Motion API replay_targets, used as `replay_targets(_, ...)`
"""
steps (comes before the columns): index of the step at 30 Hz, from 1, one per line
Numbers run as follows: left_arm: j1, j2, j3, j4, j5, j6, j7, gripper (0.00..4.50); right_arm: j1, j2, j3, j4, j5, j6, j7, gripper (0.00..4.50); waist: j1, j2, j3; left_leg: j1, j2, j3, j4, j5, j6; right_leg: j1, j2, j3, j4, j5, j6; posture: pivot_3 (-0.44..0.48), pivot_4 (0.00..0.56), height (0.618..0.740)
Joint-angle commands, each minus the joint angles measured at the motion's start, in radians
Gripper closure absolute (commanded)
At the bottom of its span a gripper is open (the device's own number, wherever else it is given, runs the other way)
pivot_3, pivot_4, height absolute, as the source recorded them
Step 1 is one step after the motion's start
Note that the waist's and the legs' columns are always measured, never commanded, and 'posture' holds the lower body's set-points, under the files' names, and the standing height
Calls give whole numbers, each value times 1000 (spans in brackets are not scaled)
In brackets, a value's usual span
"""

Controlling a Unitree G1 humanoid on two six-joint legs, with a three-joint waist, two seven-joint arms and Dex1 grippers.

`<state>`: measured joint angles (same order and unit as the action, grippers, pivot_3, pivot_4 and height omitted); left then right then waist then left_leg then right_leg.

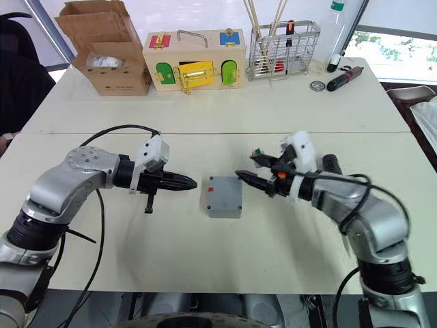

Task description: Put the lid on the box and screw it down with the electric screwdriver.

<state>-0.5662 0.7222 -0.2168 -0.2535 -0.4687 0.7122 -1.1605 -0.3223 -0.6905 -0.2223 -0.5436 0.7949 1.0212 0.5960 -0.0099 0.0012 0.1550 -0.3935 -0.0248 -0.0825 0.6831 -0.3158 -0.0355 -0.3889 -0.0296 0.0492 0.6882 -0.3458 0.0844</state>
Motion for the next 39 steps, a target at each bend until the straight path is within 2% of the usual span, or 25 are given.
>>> replay_targets(1,-57,-11,28,-5,-32,-21,-34,4500,-35,-128,-193,16,120,147,-14,1548,3,0,0,0,0,0,0,0,0,0,0,0,0,0,0,0,150,740)
replay_targets(2,-74,-18,23,-3,-34,-35,-50,4500,-25,-210,-234,54,104,192,-4,1094,2,0,0,-1,0,0,0,0,0,0,0,-1,-1,0,0,0,150,740)
replay_targets(4,-93,-30,8,-3,-29,-59,-69,4500,17,-339,-279,106,81,254,26,814,4,0,0,-2,-1,0,0,-1,1,0,-1,-1,-2,0,0,0,150,740)
replay_targets(7,-76,-62,-26,-8,-12,-100,-76,4500,128,-537,-324,154,50,329,113,28,1,1,0,-2,0,2,-1,-2,3,0,0,0,-3,0,0,0,150,740)
replay_targets(11,-37,-104,-52,-50,1,-111,-40,4500,131,-649,-352,283,38,528,94,28,-8,1,0,1,1,5,-1,-2,4,0,1,3,-2,0,0,0,150,740)
replay_targets(14,-12,-131,-67,-87,1,-111,-13,4500,227,-712,-351,371,110,593,136,28,-1,1,0,1,2,4,0,-2,4,0,2,3,-1,0,0,0,150,740)
replay_targets(17,5,-153,-77,-93,9,-111,13,4500,307,-725,-321,410,197,593,133,28,4,0,0,1,1,4,0,-2,4,1,1,3,-2,0,0,0,150,740)
replay_targets(21,24,-168,-73,-106,4,-91,50,4500,303,-694,-226,438,226,593,63,28,0,0,0,1,1,5,1,-2,4,1,1,3,-2,0,0,0,150,740)
replay_targets(29,67,-161,-53,-134,2,-58,123,4500,72,-681,6,564,246,593,6,28,-2,1,0,1,2,4,0,-2,4,0,2,3,-2,0,0,0,150,740)
replay_targets(39,114,-148,-33,-179,-13,-21,187,4500,-160,-634,318,675,137,593,19,28,-1,1,0,0,1,4,0,-2,4,0,1,3,-3,0,0,0,150,740)
